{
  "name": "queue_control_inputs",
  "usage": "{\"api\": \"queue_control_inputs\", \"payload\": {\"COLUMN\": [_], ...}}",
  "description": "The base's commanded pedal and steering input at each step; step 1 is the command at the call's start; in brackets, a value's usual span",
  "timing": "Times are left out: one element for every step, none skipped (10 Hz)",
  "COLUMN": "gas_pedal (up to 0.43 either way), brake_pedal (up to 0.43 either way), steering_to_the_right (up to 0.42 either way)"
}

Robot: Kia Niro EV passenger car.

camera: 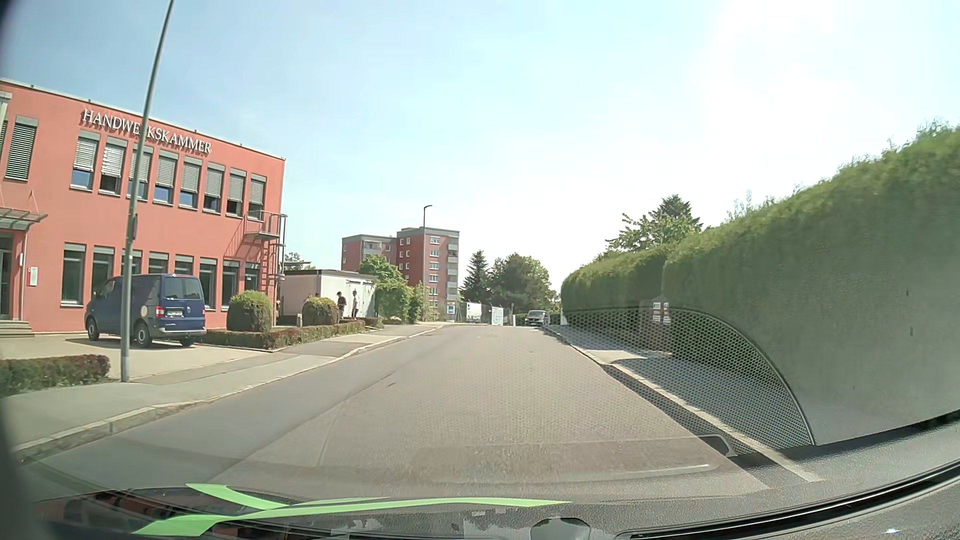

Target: Follow the waypoints while adhering to traffic rules and regulations

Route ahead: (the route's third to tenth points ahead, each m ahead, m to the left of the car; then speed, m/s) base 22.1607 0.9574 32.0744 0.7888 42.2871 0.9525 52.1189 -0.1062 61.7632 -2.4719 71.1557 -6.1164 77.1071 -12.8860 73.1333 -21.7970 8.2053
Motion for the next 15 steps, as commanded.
{"api": "queue_control_inputs", "payload": {"gas_pedal": [0.079, 0.079, 0.079, 0.079, 0.079, 0.079, 0.079, 0.079, 0.079, 0.079, 0.079, 0.079, 0.079, 0.079, 0.079], "brake_pedal": [0.000, 0.000, 0.000, 0.000, 0.000, 0.000, 0.000, 0.000, 0.000, 0.000, 0.000, 0.000, 0.000, 0.000, 0.000], "steering_to_the_right": [-0.001, -0.001, -0.001, -0.001, -0.001, -0.001, -0.001, -0.001, -0.001, -0.001, -0.001, -0.001, -0.001, -0.001, -0.001]}}
